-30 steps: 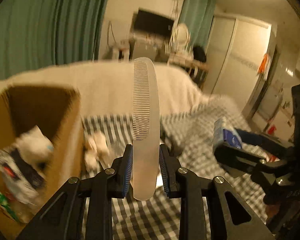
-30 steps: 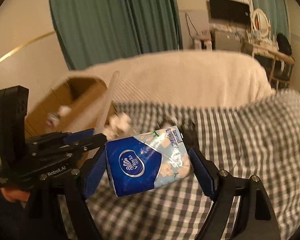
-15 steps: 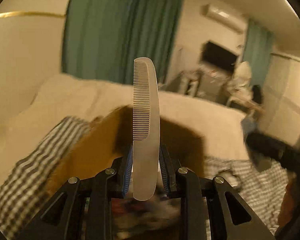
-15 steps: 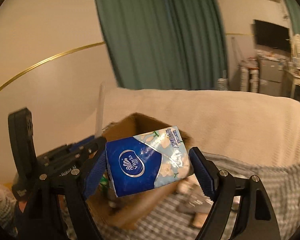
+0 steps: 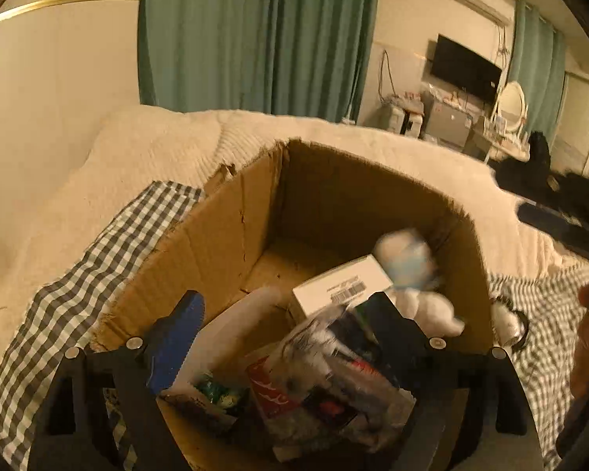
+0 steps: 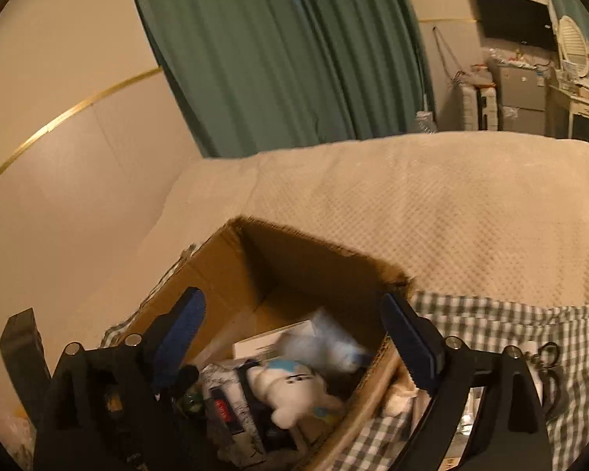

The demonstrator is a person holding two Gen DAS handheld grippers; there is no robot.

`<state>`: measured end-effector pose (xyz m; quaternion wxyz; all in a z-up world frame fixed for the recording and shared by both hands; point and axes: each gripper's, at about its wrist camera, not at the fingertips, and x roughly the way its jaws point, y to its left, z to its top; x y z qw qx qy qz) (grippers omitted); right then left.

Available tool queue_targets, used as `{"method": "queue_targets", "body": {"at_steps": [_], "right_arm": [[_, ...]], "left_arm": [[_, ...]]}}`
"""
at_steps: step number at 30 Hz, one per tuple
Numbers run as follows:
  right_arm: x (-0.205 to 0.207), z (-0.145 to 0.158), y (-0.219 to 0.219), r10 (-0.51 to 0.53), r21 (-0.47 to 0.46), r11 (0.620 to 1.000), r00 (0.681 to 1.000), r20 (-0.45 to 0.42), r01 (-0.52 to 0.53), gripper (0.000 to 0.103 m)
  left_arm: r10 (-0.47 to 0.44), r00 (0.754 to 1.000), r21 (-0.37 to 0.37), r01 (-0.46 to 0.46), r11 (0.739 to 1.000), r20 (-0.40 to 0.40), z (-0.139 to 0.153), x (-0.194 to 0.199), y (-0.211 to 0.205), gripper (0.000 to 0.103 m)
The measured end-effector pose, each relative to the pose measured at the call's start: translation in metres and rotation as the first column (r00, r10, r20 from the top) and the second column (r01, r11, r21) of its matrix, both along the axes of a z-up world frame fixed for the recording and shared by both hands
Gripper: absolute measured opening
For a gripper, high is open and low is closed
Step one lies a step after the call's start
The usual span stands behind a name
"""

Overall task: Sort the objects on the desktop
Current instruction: 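Drop the comb and tissue pack into the cardboard box with both tools, then grasp the foil blister pack with the left tool while the right tool grasps the black mug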

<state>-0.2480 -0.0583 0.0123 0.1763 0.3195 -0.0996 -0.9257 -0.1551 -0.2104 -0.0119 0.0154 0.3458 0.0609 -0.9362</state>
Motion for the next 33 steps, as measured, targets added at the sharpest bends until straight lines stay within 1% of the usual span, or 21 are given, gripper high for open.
{"method": "queue_targets", "body": {"at_steps": [2, 5, 8, 9, 11, 12, 14, 16, 18, 19, 21, 23, 25, 27, 28, 30, 33], "right_arm": [[0.011, 0.009, 0.015, -0.014, -0.003, 1.0, 1.0, -0.014, 0.014, 0.092], [0.039, 0.019, 0.044, -0.04, 0.003, 0.999, 0.999, -0.035, 0.04, 0.092], [0.077, 0.029, 0.075, -0.092, 0.051, 0.994, 0.994, -0.057, 0.095, 0.092], [0.087, 0.031, 0.085, -0.112, 0.068, 0.991, 0.992, -0.062, 0.116, 0.092], [0.108, 0.032, 0.11, -0.153, 0.106, 0.982, 0.986, -0.062, 0.159, 0.092], [0.118, 0.032, 0.121, -0.172, 0.123, 0.976, 0.983, -0.066, 0.18, 0.092], [0.134, 0.029, 0.144, -0.213, 0.164, 0.961, 0.974, -0.072, 0.222, 0.092], [0.147, 0.021, 0.165, -0.253, 0.194, 0.945, 0.965, -0.07, 0.262, 0.092], [0.154, 0.008, 0.186, -0.284, 0.211, 0.933, 0.957, -0.057, 0.29, 0.092], [0.157, 0.0, 0.192, -0.296, 0.217, 0.929, 0.954, -0.049, 0.299, 0.092], [0.156, -0.019, 0.204, -0.32, 0.226, 0.92, 0.947, -0.039, 0.32, 0.092], [0.157, -0.038, 0.214, -0.325, 0.22, 0.922, 0.946, -0.008, 0.319, 0.092], [0.152, -0.059, 0.221, -0.326, 0.203, 0.927, 0.945, 0.026, 0.315, 0.092], [0.144, -0.08, 0.224, -0.324, 0.185, 0.933, 0.944, 0.061, 0.308, 0.092], [0.139, -0.088, 0.225, -0.321, 0.171, 0.937, 0.943, 0.081, 0.305, 0.092], [0.127, -0.103, 0.231, -0.319, 0.123, 0.945, 0.94, 0.122, 0.304, 0.092], [0.11, -0.116, 0.236, -0.327, 0.075, 0.945, 0.932, 0.159, 0.319, 0.092]], "left_arm": [[-0.003, 1.0, 0.023, 0.003, 1.0, -0.015, 0.008, 0.006, 0.0, 0.088], [-0.009, 0.999, 0.021, 0.01, 1.0, -0.04, 0.022, 0.01, 0.009, 0.088], [-0.062, 0.995, 0.024, 0.064, 0.998, -0.077, 0.034, 0.019, 0.026, 0.088], [-0.083, 0.992, 0.022, 0.085, 0.996, -0.09, 0.038, 0.023, 0.034, 0.088], [-0.135, 0.983, 0.027, 0.14, 0.99, -0.123, 0.049, 0.033, 0.06, 0.094], [-0.155, 0.979, 0.035, 0.161, 0.986, -0.135, 0.053, 0.037, 0.07, 0.099], [-0.216, 0.965, 0.078, 0.229, 0.97, -0.152, 0.055, 0.045, 0.097, 0.101], [-0.242, 0.961, 0.104, 0.257, 0.961, -0.138, 0.052, 0.047, 0.121, 0.101], [-0.256, 0.958, 0.116, 0.271, 0.956, -0.127, 0.046, 0.05, 0.143, 0.101], [-0.281, 0.953, 0.121, 0.294, 0.948, -0.113, 0.038, 0.052, 0.159, 0.101], [-0.326, 0.942, 0.113, 0.334, 0.936, -0.081, 0.022, 0.054, 0.185, 0.101], [-0.36, 0.931, 0.102, 0.364, 0.926, -0.056, 0.006, 0.057, 0.207, 0.101], [-0.405, 0.914, 0.075, 0.407, 0.911, -0.032, -0.018, 0.056, 0.224, 0.101], [-0.424, 0.905, 0.035, 0.425, 0.905, -0.013, -0.035, 0.054, 0.235, 0.101], [-0.427, 0.904, 0.012, 0.427, 0.904, 0.014, -0.045, 0.05, 0.239, 0.101], [-0.417, 0.907, 0.009, 0.417, 0.909, 0.05, -0.057, 0.041, 0.241, 0.101], [-0.357, 0.929, 0.072, 0.351, 0.933, 0.1, -0.07, 0.017, 0.23, 0.101]]}}
